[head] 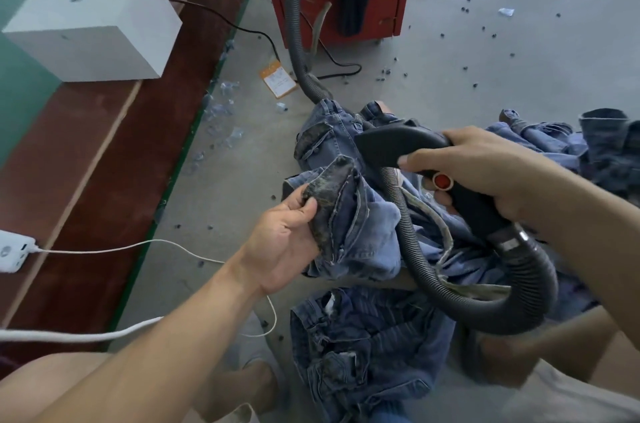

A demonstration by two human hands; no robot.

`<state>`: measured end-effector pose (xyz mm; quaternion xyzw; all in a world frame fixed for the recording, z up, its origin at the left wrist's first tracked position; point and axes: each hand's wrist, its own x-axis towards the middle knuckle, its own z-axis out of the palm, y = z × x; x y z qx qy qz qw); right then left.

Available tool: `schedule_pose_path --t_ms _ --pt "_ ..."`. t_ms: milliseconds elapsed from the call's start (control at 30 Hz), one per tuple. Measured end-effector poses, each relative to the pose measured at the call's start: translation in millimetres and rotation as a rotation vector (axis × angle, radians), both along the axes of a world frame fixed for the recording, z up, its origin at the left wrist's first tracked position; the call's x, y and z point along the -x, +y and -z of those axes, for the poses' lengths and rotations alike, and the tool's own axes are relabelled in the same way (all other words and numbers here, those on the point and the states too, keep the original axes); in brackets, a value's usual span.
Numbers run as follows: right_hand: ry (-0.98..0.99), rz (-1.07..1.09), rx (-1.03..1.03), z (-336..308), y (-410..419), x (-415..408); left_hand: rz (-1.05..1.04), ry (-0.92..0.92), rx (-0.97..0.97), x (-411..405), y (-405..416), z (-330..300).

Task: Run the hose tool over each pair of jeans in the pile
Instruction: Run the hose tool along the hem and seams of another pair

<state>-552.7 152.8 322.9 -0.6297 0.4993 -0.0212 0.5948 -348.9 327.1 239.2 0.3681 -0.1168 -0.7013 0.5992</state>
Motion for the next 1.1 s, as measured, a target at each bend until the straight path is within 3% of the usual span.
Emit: schedule_pose_path --t_ms 167,367,600,767,833,1000,1100 --pt "0.049 -0.286 -0.058 -4 6 10 -0.037 0.024 -0.037 -2 -3 -1" --pt "-0.042 0.063 -0.088 13 4 -5 -0.045 0.064 -0.084 1 -2 -3" --pt "-0.013 -0.167 -0.309 14 -5 8 -0.104 0.101 -0.118 -2 -1 -8" --pt "-0.089 0.092 -0.372 27 -4 -1 -0.036 0.095 -0.149 0 3 -8" --pt "-0.087 0.105 -0.285 25 -6 -1 -0.036 0.076 -0.143 0 1 -8" --pt "0.039 -0.342 0.116 2 15 -1 -0.157 0.025 -0.149 -10 -13 -8" --pt "0.207 -0.462 0.388 4 36 -9 -0.129 0.015 -0.166 -6 -18 -7"
